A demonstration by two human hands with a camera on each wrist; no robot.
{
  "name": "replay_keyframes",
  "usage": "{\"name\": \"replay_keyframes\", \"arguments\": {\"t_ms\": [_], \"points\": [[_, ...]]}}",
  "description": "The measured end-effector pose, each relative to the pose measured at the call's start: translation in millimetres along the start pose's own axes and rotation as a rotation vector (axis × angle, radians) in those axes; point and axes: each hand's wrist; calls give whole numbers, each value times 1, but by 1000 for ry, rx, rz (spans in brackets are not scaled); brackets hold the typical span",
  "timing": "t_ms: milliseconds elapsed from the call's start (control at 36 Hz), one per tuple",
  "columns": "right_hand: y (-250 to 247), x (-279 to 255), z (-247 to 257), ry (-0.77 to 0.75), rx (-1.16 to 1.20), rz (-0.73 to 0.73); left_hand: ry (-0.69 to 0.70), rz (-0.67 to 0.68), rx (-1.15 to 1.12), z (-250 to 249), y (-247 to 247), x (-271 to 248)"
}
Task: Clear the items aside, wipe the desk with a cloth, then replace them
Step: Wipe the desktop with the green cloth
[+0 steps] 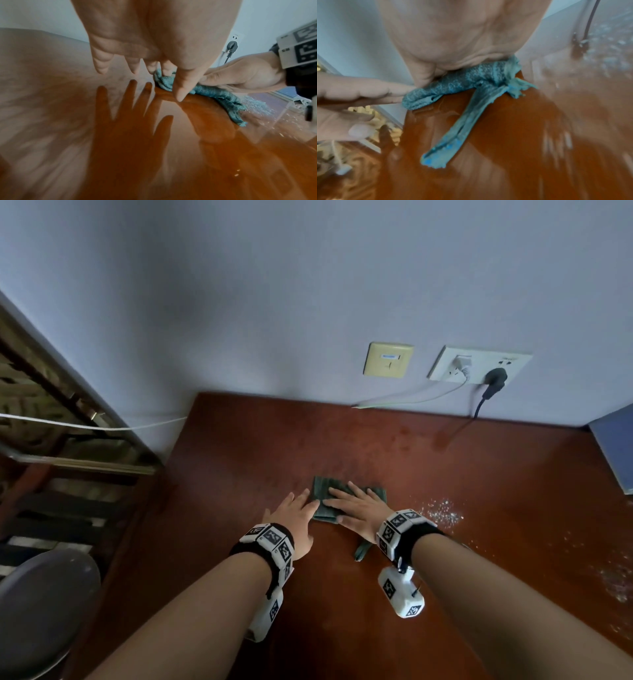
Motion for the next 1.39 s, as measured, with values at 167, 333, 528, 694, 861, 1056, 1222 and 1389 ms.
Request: {"name": "replay_keyframes", "arguments": {"t_ms": [167,333,528,694,861,1056,1222,1389], "points": [[-39,23,-54,116,-14,-35,-3,-30,-60,-29,-29,39],[-69,39,-113,211,19,-103,1,-27,-53,-49,-50,71],[-93,37,-162,163,322,-367,5,-23,-35,-67,-65,98],[-143,28,-183,400,373,-693,5,-26,-31,-74,-74,110],[-127,28,-171,213,152,-401,1,-20,-22,-78,-74,116],[-115,25,-182,173,88,-672,8,-19,-28,-77,-68,116],[-110,22,-172,49,49,-418,1,-35,-26,-79,-65,115],[-102,19,-174,38,10,-554,-4,-40,-32,-79,-64,115]]}}
Point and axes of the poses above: each hand's wrist, its own x-axis towards the middle knuckle, its own y-axis out of the palm, z = x × y, and after that the axes turned 5 degrees about -y, right-handed
